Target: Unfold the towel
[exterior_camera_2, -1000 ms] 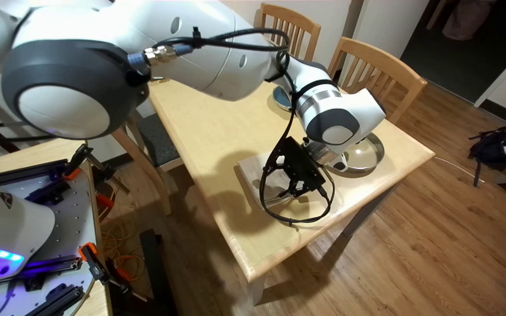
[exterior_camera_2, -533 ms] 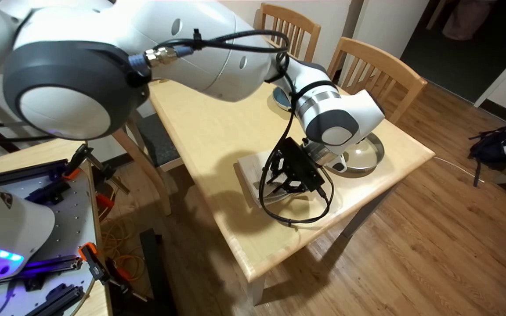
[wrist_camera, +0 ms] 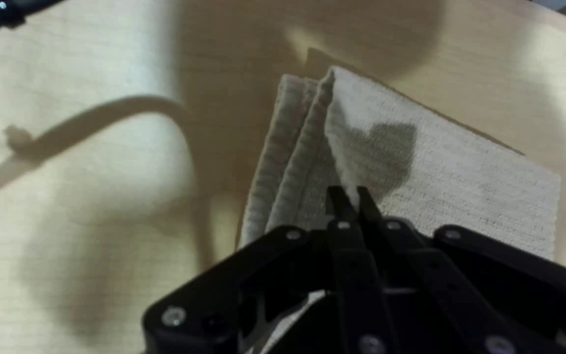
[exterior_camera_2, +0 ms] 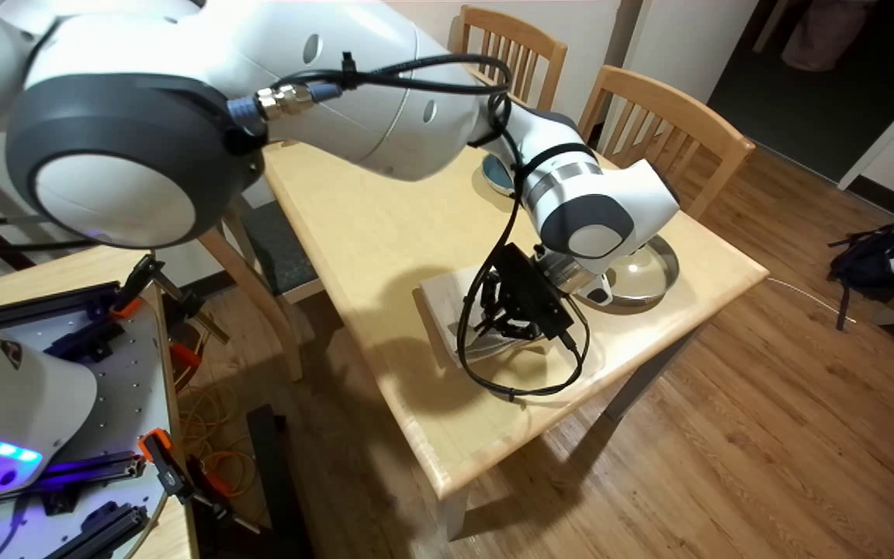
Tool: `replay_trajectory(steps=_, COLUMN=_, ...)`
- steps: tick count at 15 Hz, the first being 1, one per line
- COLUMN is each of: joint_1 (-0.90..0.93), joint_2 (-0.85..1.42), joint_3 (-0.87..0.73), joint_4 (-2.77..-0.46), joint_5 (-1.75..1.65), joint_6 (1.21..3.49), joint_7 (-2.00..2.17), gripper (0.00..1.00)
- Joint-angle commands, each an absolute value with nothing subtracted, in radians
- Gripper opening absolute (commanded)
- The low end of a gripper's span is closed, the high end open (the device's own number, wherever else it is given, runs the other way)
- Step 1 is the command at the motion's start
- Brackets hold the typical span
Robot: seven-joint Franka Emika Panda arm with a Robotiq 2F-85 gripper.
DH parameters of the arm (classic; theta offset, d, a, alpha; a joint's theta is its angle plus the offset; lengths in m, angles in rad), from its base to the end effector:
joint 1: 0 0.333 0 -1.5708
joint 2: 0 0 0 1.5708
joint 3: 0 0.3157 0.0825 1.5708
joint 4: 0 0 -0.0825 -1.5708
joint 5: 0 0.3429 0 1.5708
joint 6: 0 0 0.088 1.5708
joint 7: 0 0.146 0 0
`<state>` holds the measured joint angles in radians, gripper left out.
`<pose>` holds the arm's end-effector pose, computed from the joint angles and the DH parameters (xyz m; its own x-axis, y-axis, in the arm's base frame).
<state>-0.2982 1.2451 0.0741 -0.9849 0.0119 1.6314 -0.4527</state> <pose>0.6199 -0.1516 0.0422 0.8462 0.2509 -0.4701 0.1034 -0.9427 -0.3171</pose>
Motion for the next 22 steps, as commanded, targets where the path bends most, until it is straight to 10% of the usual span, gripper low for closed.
replay_trajectory(steps=1, joint_1=-0.289, joint_2=1.205, joint_3=0.057, joint_4=-1.006, joint_5=0.005, joint_6=1.662, joint_7=-0.409, gripper=0.01)
replay_trajectory(steps=22, joint_1=0.161, joint_2=1.167, joint_3=-0.183, joint_4=-1.105, joint_5=-0.340, joint_6=1.966, joint_7=-0.089, gripper=0.01)
